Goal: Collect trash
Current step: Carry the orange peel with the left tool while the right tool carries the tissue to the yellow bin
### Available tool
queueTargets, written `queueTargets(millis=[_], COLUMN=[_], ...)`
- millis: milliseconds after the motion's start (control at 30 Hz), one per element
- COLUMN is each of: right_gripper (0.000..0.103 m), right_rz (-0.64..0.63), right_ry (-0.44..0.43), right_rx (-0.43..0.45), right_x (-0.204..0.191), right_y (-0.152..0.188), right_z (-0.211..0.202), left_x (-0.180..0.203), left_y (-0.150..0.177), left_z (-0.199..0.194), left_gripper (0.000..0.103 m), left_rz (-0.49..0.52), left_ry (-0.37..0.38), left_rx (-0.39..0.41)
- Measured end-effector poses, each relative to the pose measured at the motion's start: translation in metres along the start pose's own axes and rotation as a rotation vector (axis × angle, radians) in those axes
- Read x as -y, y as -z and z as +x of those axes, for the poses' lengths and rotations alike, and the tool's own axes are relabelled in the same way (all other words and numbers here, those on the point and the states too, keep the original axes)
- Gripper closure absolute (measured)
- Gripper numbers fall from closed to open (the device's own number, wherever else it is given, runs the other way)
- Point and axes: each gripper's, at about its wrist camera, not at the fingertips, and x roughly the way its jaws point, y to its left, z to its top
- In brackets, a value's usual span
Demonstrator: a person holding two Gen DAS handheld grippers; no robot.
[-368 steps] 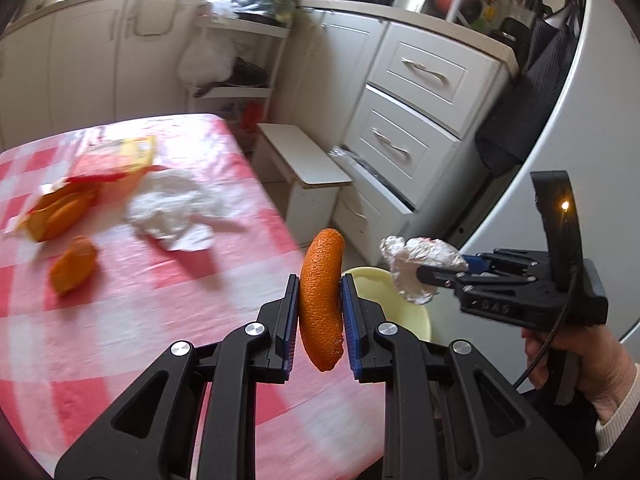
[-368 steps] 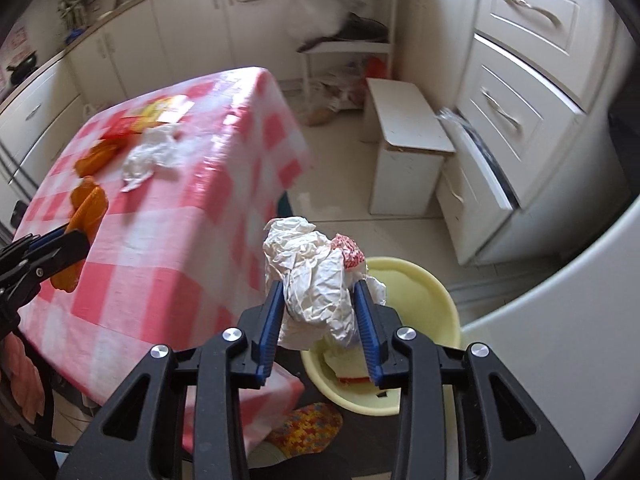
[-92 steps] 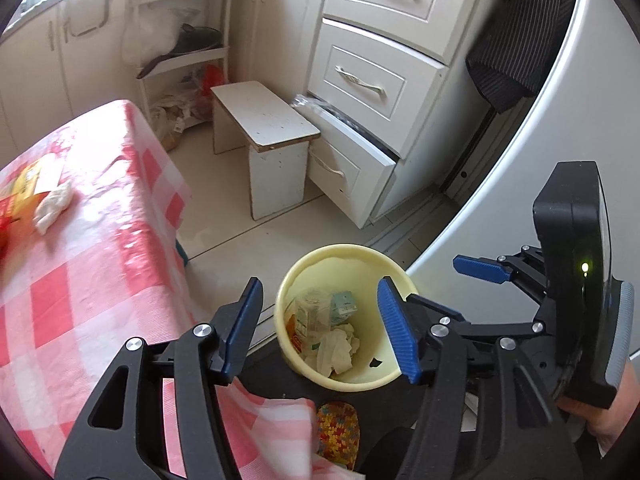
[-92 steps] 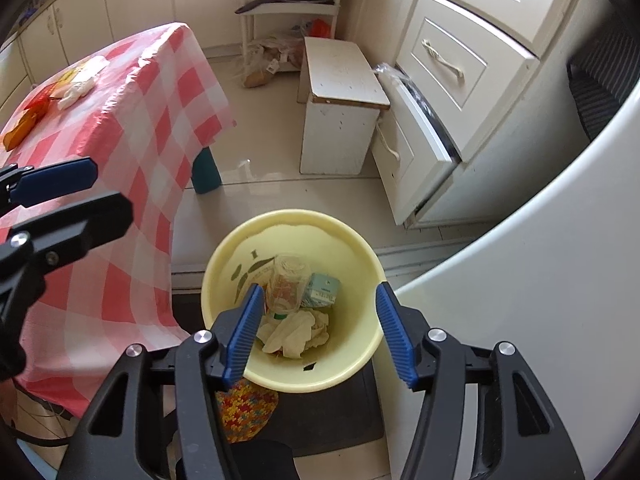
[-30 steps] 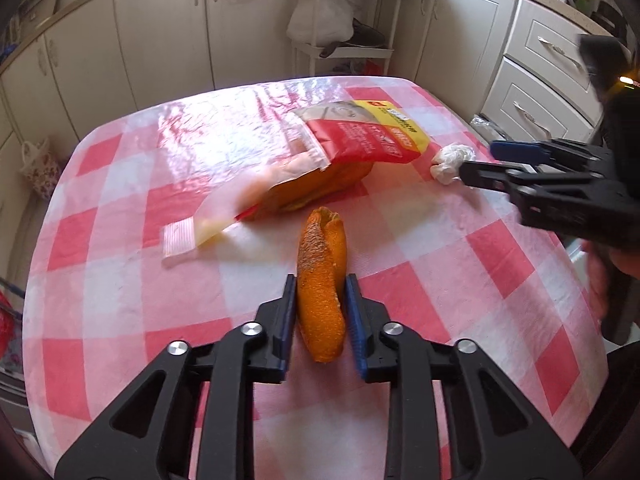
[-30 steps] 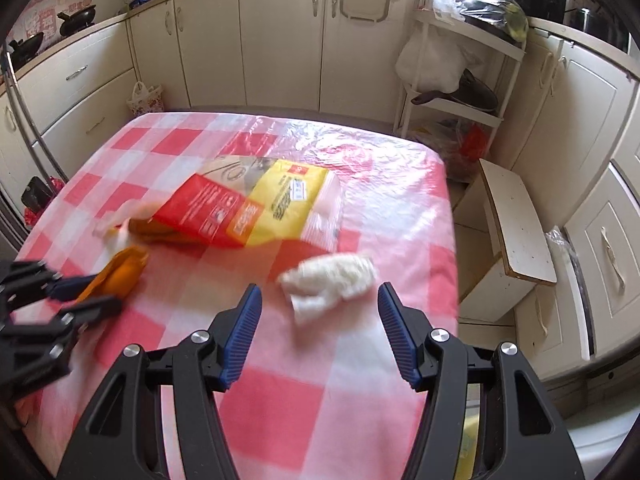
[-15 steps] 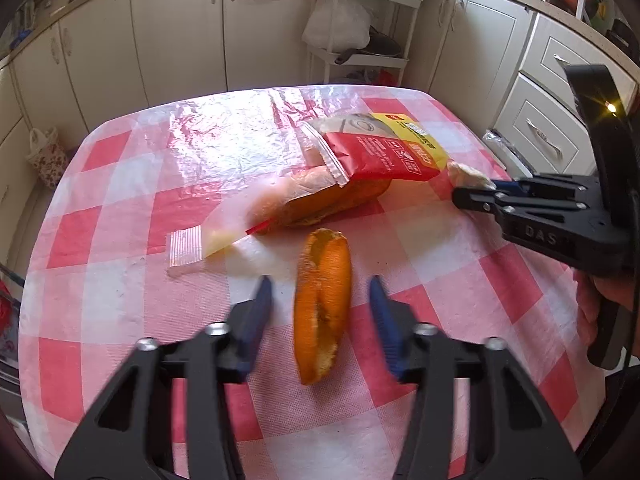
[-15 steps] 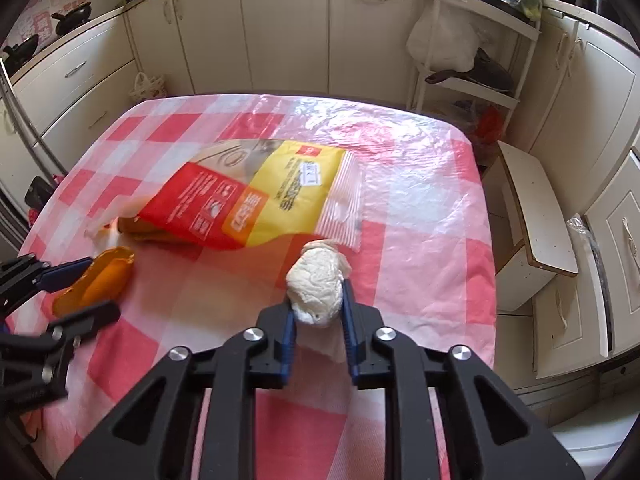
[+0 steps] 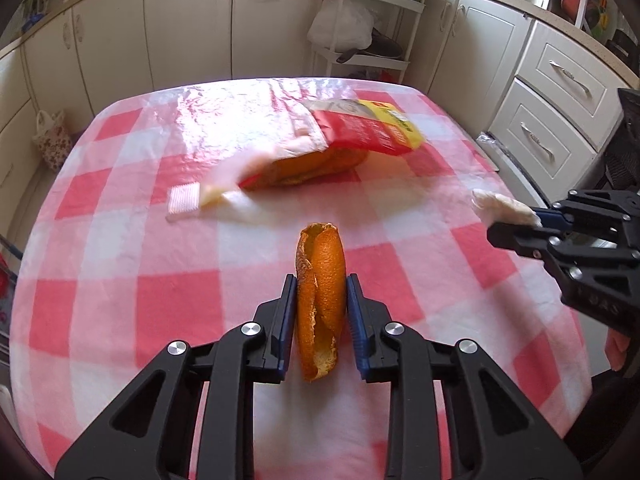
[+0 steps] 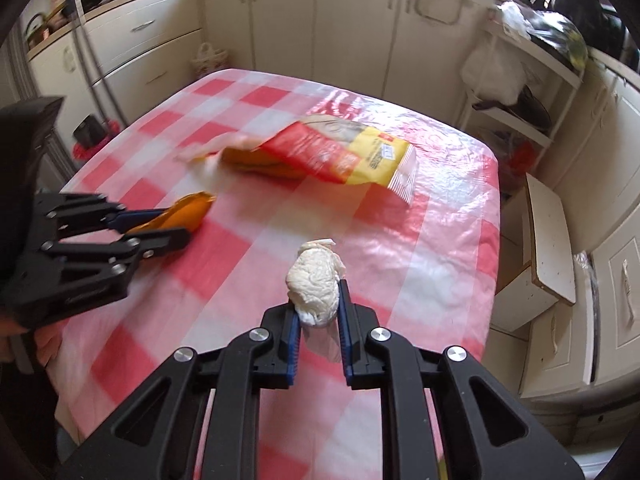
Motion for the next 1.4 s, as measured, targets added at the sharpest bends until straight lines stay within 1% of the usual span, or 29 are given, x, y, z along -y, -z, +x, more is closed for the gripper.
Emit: queueTargets(millis=[200,467,567,767,967,1400], right_gripper=[0.085,0.085,0.085,0.085,0.085,0.085], right_rz=[-0.027,0.012,0.024,0.07,0.157,0.23], right_ry=[0.032,0.072,0.077,0.065,0.097,0.141], right_rx=[0.013,0.014,0.015,0.042,0.045,0.046], right_x=[0.004,0.019,0.021,0.031,0.058,0.086], right_y=[0.024,0.062,0.076,0.095,0.112,0.133], right_z=[-0.028,-0.057,-0.066,-0.082,-0.087,-0.092], left_x=[0.03,0.069,0.084,0.108,0.131,0.173], left_y=[0.01,0.016,0.019,0.026,0.026,0.03], left_z=[-0.018,-0.038,-0.046,-0.053,-0.054,-0.048], left_gripper=[0.079,0.079,0.079,0.079,0.079,0.079], left_rz=[0.028,0.101,0.123,0.149,0.158,0.198], left_ry=[0.017,0.034,0.044,0.068,0.112,0.159], left_rx=[0.033,0.066,0.081,0.084,0.076,0.052])
